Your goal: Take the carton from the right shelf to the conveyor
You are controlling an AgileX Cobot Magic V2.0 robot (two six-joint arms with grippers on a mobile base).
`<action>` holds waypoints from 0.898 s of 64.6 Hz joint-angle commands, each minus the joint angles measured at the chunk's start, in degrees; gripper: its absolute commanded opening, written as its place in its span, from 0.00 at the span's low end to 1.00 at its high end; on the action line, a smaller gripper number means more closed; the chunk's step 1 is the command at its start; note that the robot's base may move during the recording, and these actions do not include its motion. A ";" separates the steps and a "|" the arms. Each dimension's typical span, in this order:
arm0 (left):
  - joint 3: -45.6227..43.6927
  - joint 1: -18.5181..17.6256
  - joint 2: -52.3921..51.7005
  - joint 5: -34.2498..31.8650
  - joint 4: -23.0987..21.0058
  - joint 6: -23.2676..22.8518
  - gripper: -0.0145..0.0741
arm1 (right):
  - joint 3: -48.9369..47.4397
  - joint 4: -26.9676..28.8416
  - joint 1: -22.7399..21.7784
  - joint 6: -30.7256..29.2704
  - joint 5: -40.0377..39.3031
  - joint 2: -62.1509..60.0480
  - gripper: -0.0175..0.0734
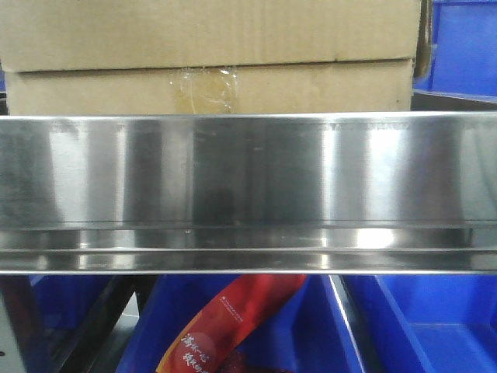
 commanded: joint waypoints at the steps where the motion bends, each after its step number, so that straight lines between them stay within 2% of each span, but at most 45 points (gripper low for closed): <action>1: -4.31 -3.14 5.59 1.65 -0.44 0.16 0.69 | -6.14 3.65 1.31 -3.22 1.58 5.37 0.81; 14: -18.29 -4.32 20.02 9.97 -0.88 0.16 0.69 | -19.88 4.38 5.84 -3.62 11.29 19.98 0.81; 24: -30.81 -4.32 29.24 17.60 -0.88 -0.78 0.69 | -32.10 4.38 7.26 -3.62 20.43 31.41 0.81; 31: -40.47 -2.67 35.93 23.67 -0.92 -2.19 0.69 | -40.82 4.38 8.91 -3.62 24.74 38.92 0.81; 37: -47.23 0.31 40.86 29.73 -1.01 -3.25 0.69 | -47.58 3.78 11.13 -2.84 26.98 44.89 0.81; 43: -51.55 3.41 44.53 33.69 -1.37 -3.25 0.69 | -53.27 -1.19 13.45 1.59 29.81 50.25 0.81; 47: -53.99 5.65 46.89 34.64 -3.09 -3.25 0.69 | -57.36 -8.83 15.66 6.64 33.22 53.98 0.81; 52: -55.91 7.79 48.87 34.63 -4.98 -3.25 0.69 | -61.45 -15.61 18.27 11.30 36.20 57.85 0.81; 58: -57.28 9.06 51.12 34.63 -4.99 -3.25 0.69 | -65.44 -16.40 19.75 13.07 36.70 62.35 0.81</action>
